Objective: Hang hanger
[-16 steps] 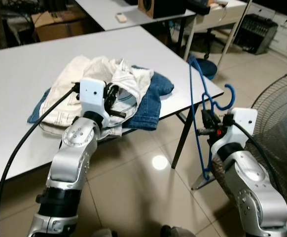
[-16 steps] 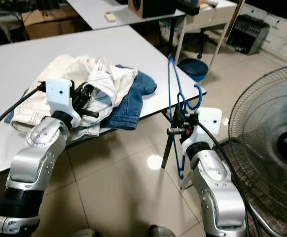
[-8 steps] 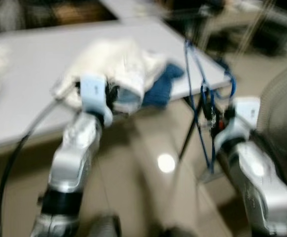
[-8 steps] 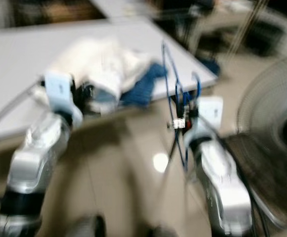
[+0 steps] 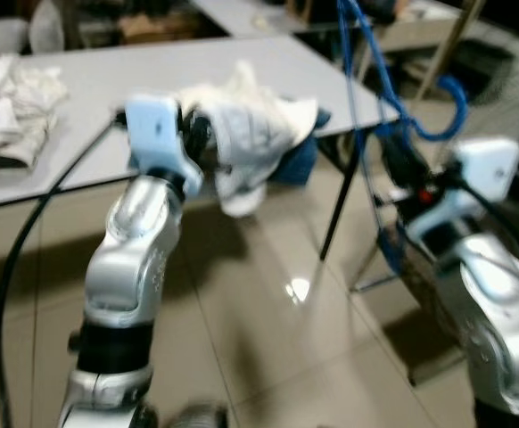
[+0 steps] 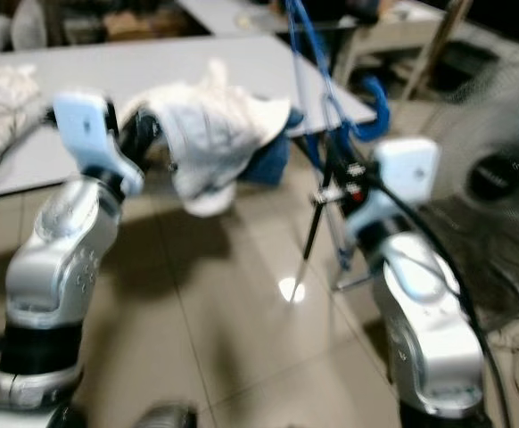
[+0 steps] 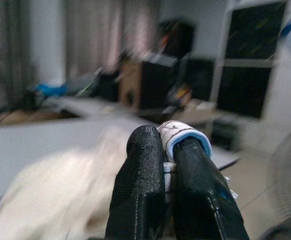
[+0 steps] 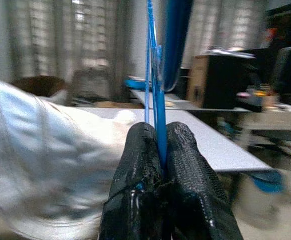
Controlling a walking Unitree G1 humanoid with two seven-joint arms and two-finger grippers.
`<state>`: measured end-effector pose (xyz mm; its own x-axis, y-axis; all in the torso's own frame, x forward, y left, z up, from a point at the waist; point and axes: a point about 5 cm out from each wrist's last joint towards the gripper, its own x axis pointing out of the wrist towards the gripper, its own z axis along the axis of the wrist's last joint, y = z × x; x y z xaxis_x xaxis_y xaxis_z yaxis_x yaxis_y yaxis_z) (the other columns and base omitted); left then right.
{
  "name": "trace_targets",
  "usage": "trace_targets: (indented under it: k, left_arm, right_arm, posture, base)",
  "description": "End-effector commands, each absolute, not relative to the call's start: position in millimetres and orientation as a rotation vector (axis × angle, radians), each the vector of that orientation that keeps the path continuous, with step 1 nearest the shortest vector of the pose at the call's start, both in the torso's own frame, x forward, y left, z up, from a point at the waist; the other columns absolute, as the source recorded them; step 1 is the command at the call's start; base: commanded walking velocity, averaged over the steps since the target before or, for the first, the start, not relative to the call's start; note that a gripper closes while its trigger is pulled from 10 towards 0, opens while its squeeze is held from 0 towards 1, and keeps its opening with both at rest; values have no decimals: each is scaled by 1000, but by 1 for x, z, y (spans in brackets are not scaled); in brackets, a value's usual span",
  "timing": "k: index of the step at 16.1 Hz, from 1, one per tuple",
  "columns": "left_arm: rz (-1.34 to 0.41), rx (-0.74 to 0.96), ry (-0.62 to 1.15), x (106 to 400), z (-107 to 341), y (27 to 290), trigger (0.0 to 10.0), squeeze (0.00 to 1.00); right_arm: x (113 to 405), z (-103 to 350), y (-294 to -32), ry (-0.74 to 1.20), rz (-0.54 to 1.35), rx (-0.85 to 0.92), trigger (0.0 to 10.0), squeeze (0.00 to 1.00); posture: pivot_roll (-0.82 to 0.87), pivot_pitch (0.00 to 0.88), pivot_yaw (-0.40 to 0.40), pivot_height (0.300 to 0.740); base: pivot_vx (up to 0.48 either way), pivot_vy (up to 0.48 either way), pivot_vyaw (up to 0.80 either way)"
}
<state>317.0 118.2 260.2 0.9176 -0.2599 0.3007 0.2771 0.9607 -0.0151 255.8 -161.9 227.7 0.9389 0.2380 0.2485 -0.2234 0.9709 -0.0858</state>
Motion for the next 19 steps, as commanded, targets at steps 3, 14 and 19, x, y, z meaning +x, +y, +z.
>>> trace_targets:
  k: [3, 14, 19]
  left_arm:
    - [-290, -69, -412, 313, 295, 120, 10000, 0]
    - [-104, 194, 228, 316, 159, 156, 10000, 0]
    - [-112, 194, 341, 308, 130, 154, 10000, 0]
  right_arm:
    - [252, 235, -158, -296, 264, -41, 10000, 0]
    - [241, 154, -163, 140, 241, -30, 10000, 0]
    - [232, 122, -157, 324, 352, -96, 10000, 0]
  posture:
    - [-72, 17, -19, 740]
    - [-74, 41, -3, 740]
    - [-64, 45, -5, 740]
  base:
    - [0, 0, 0]
    - [0, 0, 0]
    - [0, 0, 640]
